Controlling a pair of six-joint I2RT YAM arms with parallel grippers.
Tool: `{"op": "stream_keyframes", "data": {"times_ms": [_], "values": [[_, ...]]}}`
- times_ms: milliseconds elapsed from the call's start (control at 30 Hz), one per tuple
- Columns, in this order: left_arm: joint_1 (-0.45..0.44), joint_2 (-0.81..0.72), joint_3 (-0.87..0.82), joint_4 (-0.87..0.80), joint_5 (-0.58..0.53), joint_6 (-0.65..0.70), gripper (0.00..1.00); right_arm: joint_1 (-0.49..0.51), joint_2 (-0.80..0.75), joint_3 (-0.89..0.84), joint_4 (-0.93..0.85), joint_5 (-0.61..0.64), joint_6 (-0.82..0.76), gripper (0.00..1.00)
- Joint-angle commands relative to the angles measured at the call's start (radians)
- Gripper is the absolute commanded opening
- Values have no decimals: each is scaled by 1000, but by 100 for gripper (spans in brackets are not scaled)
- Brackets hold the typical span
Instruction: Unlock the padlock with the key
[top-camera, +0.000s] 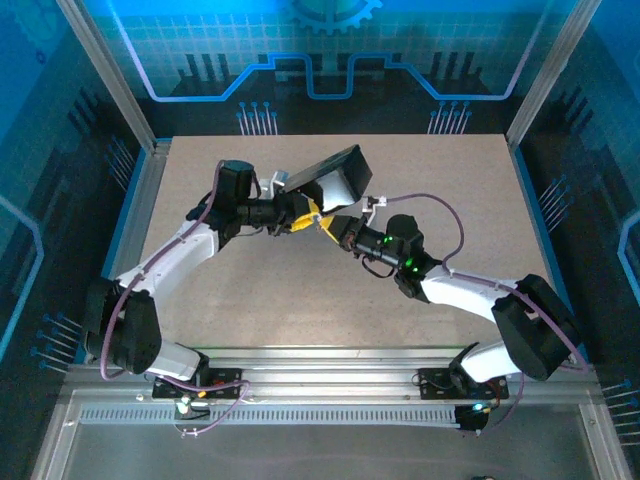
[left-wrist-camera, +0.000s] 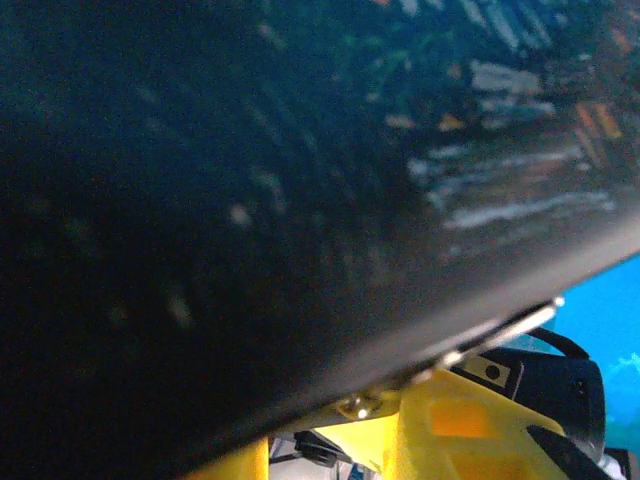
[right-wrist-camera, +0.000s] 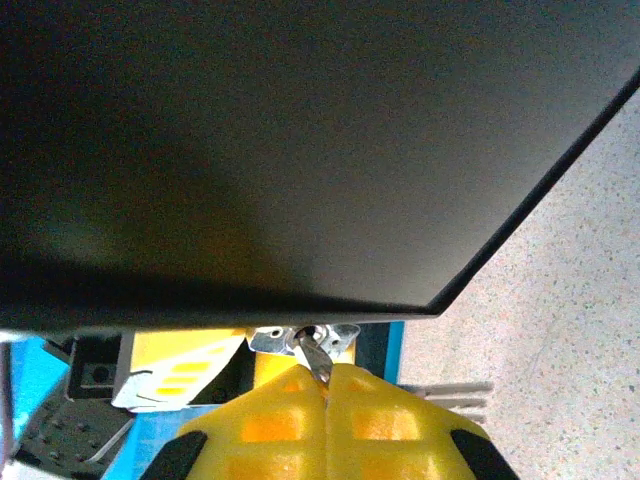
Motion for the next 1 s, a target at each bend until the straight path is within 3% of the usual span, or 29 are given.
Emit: {"op": "stream_keyframes", "data": {"times_ms": [0, 167, 400, 533, 733, 967], "values": [[-11, 13, -37, 358, 42, 39, 0, 25, -33, -24, 170, 47, 107, 0], [-28, 36, -51, 406, 42, 56, 0, 25, -37, -31, 192, 45, 179, 0], [-81, 13, 5, 187, -8, 226, 0, 36, -41, -63, 188, 131, 319, 0], [-73, 20, 7, 171, -29, 189, 0, 35, -42, -53, 143, 118, 309, 0], [-39, 29, 63, 92, -14, 125, 0, -13, -221, -63, -191, 98, 81, 13], [-19, 47, 128, -66, 3, 103, 0, -46, -476, 64, -741, 193, -415, 32]]}}
